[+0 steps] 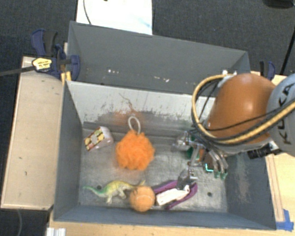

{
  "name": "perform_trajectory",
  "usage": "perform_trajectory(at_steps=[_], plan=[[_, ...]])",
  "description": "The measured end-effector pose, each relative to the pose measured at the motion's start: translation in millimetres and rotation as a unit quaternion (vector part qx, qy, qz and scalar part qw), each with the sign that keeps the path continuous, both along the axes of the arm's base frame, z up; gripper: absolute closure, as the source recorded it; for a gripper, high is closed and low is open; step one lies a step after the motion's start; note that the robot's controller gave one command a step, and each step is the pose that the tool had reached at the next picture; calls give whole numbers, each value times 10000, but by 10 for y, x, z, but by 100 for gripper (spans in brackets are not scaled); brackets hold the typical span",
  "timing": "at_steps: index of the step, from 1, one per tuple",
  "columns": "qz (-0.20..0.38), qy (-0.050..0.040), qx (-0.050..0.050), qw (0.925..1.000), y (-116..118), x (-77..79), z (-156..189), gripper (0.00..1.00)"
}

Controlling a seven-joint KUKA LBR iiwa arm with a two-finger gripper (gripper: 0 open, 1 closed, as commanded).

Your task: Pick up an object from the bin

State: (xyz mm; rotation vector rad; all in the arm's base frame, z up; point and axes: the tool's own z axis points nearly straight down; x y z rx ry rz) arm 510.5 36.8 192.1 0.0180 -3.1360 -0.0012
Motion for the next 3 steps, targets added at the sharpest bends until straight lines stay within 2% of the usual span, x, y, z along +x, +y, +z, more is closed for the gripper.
perform_trajectory(at_steps=[1,2,3], plan=[[-5,-41,2,10000,-1,17,40,0],[437,-64,-3,9990,121,-34,-235,0],[1876,-42,3,9822,203,-115,-586,0]])
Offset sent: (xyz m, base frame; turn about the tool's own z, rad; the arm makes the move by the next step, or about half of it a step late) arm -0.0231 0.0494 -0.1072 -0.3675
